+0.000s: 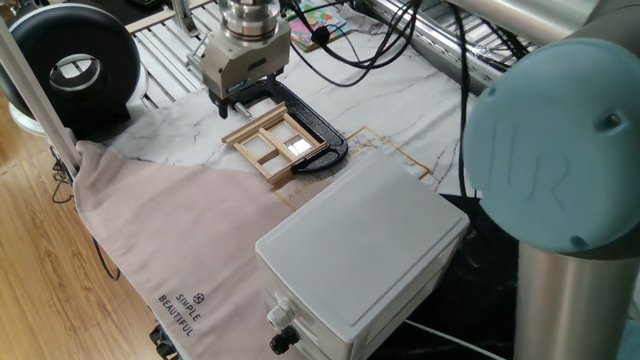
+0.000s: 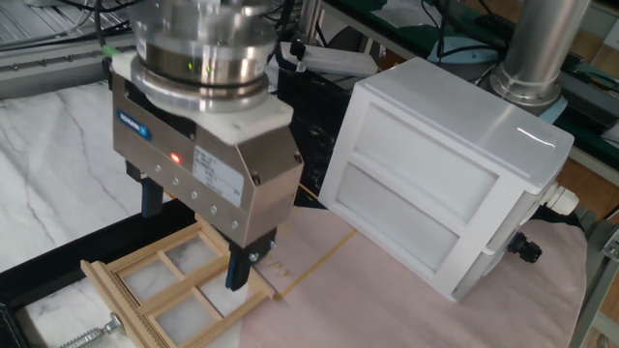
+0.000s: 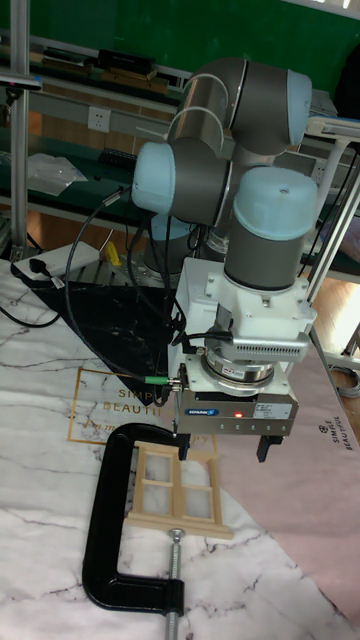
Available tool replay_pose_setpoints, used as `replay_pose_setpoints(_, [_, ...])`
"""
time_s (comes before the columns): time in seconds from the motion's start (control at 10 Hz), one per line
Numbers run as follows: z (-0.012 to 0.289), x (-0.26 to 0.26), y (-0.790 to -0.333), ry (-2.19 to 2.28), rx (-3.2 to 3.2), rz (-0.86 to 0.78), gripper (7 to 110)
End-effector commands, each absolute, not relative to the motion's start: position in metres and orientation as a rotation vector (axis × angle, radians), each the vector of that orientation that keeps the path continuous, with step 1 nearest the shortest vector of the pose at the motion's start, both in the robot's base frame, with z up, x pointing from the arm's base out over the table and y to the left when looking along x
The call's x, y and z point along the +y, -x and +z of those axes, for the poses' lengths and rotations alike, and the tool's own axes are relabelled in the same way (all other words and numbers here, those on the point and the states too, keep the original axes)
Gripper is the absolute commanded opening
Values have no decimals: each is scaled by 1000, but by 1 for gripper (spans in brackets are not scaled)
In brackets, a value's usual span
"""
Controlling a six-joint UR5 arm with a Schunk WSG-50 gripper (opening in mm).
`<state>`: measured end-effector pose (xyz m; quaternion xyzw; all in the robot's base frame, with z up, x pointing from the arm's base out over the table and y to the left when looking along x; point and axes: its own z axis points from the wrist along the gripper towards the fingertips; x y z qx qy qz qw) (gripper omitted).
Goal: Open a sliding window
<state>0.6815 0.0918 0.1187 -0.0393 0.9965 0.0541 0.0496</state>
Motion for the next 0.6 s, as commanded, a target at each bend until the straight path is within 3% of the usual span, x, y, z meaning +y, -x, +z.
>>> replay_pose_setpoints(0.0, [125,100,-688,106,2997,249,22])
replay_pose_setpoints(0.5, [119,97,-687,109,3037,213,22])
